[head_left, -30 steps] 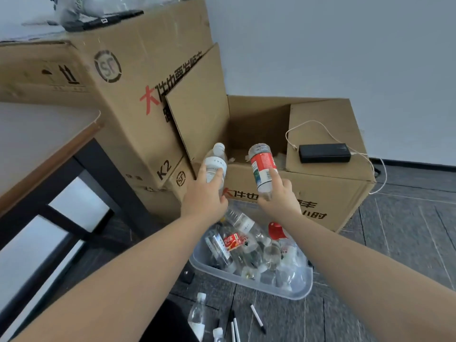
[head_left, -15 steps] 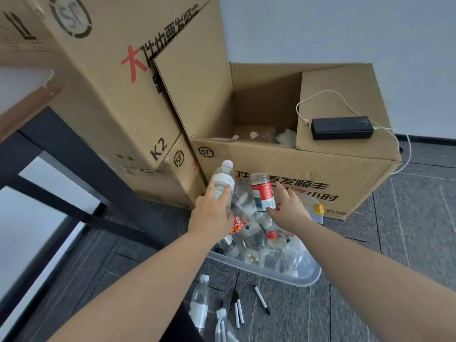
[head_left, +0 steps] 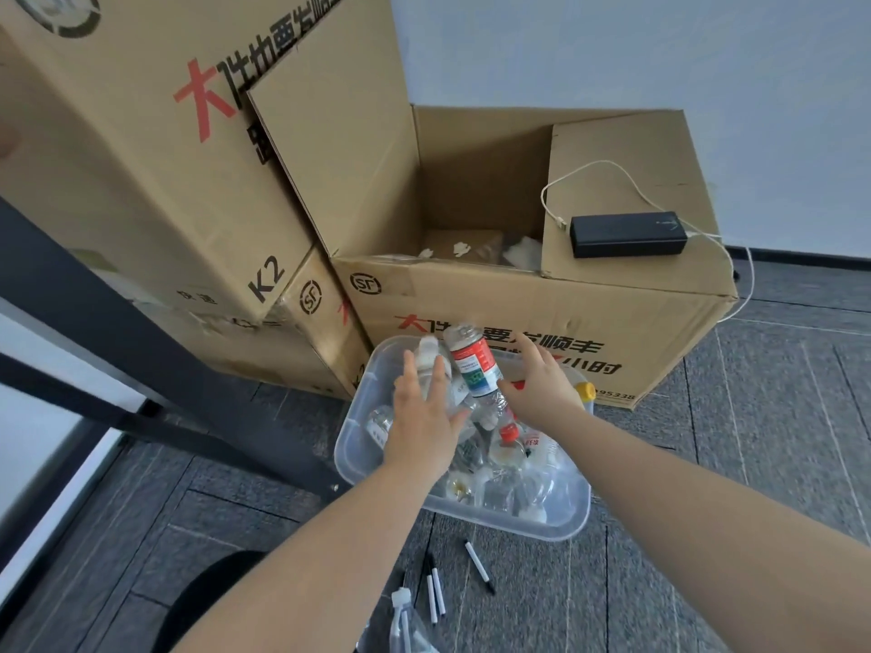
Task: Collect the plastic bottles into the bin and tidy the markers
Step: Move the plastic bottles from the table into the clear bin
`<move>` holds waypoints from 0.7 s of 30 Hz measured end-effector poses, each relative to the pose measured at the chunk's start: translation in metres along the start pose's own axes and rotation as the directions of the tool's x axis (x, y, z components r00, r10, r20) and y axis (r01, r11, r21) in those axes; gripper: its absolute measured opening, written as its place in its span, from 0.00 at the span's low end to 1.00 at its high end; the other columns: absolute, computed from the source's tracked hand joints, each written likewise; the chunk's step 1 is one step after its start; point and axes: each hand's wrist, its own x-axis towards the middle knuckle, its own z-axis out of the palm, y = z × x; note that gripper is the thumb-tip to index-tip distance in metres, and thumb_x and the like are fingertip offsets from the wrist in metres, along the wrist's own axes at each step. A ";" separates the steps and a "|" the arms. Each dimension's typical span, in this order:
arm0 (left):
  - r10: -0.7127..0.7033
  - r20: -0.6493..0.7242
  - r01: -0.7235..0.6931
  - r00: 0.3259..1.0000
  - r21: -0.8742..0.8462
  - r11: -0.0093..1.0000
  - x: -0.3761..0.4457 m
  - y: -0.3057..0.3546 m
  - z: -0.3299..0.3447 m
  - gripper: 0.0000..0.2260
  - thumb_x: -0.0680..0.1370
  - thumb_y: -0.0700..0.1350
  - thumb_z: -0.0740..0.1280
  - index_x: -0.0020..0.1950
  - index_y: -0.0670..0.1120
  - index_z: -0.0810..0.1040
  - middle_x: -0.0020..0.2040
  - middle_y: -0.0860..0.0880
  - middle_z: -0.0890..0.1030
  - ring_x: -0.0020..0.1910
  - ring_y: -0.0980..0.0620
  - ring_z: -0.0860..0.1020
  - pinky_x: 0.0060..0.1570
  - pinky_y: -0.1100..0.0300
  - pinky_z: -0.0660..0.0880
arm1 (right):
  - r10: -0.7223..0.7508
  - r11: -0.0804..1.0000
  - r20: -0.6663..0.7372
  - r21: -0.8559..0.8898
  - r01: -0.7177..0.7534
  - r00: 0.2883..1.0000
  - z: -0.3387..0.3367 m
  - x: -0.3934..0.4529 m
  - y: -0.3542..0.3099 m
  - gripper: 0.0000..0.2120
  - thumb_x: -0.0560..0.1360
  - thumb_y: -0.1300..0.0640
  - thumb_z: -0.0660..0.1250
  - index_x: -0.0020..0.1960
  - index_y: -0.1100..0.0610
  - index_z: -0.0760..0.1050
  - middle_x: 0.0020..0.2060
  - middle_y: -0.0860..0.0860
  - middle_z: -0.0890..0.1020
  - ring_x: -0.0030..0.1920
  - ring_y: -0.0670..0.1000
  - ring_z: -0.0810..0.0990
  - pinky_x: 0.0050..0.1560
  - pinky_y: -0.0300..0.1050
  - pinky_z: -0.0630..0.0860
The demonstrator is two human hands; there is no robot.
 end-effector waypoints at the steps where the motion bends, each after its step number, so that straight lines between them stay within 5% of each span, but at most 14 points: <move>1: -0.015 0.057 0.018 0.998 -0.037 0.999 0.001 0.003 0.005 0.35 0.79 0.62 0.55 0.78 0.53 0.39 0.76 0.45 0.32 0.76 0.40 0.39 0.74 0.43 0.51 | -0.009 1.000 0.006 -0.002 0.009 1.000 0.001 0.000 0.000 0.36 0.77 0.49 0.63 0.78 0.46 0.47 0.76 0.51 0.57 0.75 0.54 0.57 0.65 0.58 0.71; 7: -0.054 0.327 0.087 0.943 -0.088 0.992 -0.007 -0.003 0.021 0.36 0.78 0.66 0.53 0.77 0.57 0.34 0.75 0.50 0.28 0.76 0.42 0.36 0.73 0.41 0.49 | -0.052 0.998 0.048 -0.016 0.052 0.998 0.002 -0.002 -0.004 0.35 0.77 0.50 0.62 0.78 0.48 0.48 0.77 0.51 0.56 0.76 0.54 0.57 0.67 0.58 0.69; 14: -0.039 0.239 0.000 0.970 0.164 0.987 0.000 -0.029 0.000 0.34 0.79 0.65 0.49 0.77 0.54 0.36 0.77 0.46 0.33 0.77 0.42 0.38 0.75 0.43 0.48 | -0.083 0.994 0.072 -0.071 0.088 0.994 0.001 0.002 -0.014 0.35 0.78 0.49 0.61 0.78 0.46 0.46 0.78 0.51 0.53 0.77 0.53 0.50 0.72 0.56 0.63; 21: -0.025 0.145 -0.010 0.989 0.237 0.972 -0.006 -0.021 -0.051 0.32 0.80 0.63 0.49 0.78 0.54 0.38 0.78 0.47 0.35 0.77 0.44 0.38 0.74 0.43 0.47 | -0.191 0.967 0.062 -0.161 0.198 0.980 -0.023 -0.007 -0.042 0.33 0.80 0.46 0.59 0.78 0.46 0.45 0.78 0.51 0.51 0.78 0.52 0.47 0.73 0.55 0.57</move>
